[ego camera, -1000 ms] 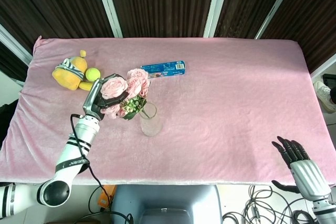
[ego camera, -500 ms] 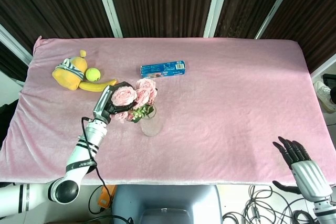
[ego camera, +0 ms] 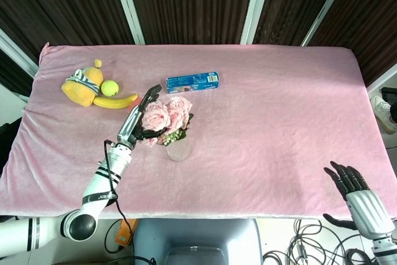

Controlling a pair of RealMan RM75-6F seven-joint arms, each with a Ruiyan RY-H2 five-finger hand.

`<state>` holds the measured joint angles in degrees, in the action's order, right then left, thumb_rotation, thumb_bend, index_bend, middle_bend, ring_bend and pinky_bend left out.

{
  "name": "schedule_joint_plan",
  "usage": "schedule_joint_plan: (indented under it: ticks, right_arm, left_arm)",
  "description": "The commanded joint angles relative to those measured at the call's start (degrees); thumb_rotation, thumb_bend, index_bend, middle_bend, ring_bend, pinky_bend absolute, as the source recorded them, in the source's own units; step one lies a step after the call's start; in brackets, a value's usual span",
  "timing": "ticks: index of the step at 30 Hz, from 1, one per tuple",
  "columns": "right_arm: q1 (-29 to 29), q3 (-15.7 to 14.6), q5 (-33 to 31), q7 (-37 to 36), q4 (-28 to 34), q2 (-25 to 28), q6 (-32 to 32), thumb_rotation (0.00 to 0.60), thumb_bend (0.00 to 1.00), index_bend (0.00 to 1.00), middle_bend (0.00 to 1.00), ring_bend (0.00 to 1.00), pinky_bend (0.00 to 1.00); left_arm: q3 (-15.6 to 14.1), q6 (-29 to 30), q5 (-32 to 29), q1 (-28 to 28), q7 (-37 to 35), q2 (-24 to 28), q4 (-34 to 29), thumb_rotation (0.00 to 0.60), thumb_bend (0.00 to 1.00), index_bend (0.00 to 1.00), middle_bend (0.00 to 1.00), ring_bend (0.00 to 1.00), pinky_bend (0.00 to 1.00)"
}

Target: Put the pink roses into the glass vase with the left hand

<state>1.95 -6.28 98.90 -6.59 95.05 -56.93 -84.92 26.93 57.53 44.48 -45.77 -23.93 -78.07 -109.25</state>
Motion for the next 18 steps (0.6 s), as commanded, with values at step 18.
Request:
schedule_joint_plan:
  ticks: [18]
  right_arm:
    - [-0.46, -0.25, 1.59, -0.76, -0.77, -0.13, -1.76, 0.6, 0.21, 0.0, 0.0, 0.0, 0.0]
  left_arm:
    - [1.89, -4.95, 3.6, 4.52, -4.7, 5.97, -4.66, 0.577, 0.22, 0.0, 0.0, 0.0, 0.0]
